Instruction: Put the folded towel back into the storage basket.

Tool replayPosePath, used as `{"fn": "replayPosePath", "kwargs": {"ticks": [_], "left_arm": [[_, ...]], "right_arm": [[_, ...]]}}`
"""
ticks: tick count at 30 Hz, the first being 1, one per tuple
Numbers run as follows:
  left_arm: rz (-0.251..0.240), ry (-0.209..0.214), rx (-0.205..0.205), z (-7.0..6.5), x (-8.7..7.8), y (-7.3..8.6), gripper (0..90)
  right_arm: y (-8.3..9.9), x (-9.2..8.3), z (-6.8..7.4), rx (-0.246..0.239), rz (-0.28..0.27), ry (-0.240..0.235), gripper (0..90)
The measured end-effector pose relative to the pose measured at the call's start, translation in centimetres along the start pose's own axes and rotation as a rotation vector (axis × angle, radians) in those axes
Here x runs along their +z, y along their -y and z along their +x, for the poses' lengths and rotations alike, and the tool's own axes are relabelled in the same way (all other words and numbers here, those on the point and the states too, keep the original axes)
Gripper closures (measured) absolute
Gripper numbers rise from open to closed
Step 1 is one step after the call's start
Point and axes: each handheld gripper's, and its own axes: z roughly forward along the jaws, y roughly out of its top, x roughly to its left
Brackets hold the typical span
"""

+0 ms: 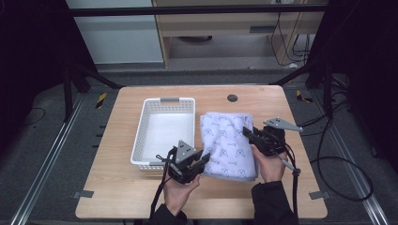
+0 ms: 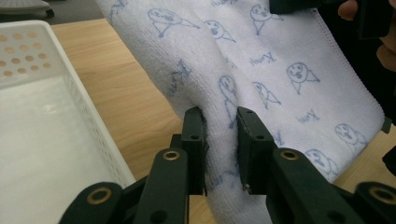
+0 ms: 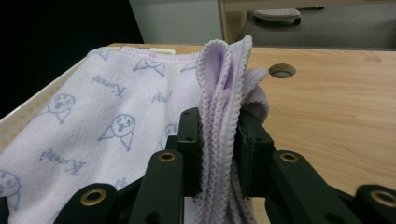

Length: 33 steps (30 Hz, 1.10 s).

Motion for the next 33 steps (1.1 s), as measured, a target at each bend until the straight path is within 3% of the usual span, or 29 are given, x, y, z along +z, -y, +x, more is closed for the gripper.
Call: {"fn": "replayPosePath", "kwargs": {"ticks": [16, 33], "left_arm": [[-0.027, -0.017, 0.001, 1.6, -2.1, -1.4, 74.0], [-0.043, -0.061, 0.003, 4.5, -4.7, -2.2, 74.1]], "right_arm": [[-2.1, 0.3, 2.0, -0.017, -0.026, -0.008, 73.7], [-4.0, 2.1, 5.8, -0.049, -0.051, -0.029, 73.7]]}}
